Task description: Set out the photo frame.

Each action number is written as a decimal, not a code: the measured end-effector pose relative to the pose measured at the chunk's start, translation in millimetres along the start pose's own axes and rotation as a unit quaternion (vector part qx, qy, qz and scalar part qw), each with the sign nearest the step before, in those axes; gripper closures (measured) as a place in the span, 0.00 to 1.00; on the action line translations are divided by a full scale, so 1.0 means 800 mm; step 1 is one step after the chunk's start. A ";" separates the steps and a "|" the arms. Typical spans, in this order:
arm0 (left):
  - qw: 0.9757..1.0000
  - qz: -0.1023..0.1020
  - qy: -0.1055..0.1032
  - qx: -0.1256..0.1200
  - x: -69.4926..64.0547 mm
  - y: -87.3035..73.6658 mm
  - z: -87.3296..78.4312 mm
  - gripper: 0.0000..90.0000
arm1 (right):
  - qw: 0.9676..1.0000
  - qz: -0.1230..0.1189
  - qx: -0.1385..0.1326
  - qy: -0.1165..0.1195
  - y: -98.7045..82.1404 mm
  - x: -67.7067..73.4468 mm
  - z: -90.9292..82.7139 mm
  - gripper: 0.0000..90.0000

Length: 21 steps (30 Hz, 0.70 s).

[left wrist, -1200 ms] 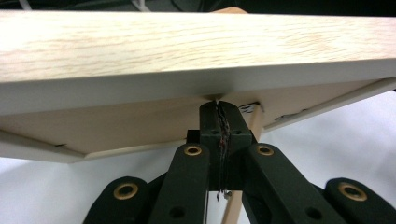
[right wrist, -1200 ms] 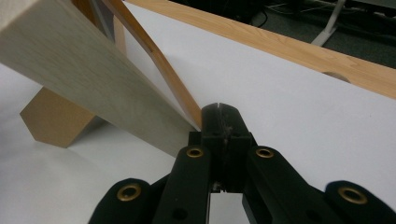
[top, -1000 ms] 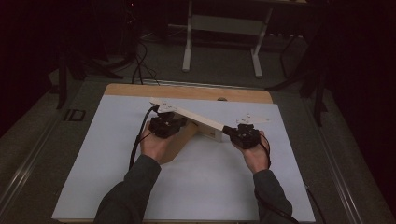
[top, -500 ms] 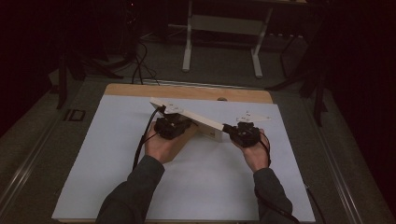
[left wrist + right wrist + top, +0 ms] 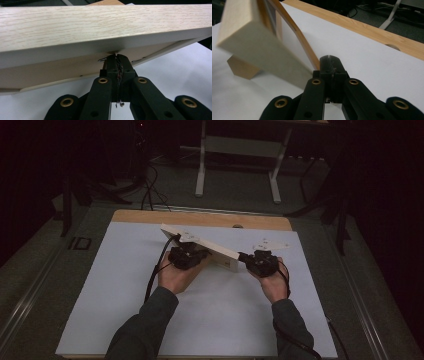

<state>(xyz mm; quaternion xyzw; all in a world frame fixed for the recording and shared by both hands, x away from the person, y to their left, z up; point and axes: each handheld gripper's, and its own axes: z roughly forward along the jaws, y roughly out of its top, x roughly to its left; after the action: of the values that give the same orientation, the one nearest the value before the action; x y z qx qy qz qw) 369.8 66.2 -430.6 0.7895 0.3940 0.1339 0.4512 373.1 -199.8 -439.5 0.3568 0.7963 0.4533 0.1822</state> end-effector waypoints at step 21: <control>1.000 -0.019 -0.001 0.003 0.007 -0.001 0.003 1.00 | 0.999 0.010 0.011 0.036 0.005 0.004 0.008 1.00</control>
<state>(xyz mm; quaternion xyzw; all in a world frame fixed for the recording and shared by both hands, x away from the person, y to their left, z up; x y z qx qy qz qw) 374.8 69.0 -433.4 0.7833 0.4088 0.1237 0.4517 376.1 -192.2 -439.2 0.3497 0.8039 0.4589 0.1448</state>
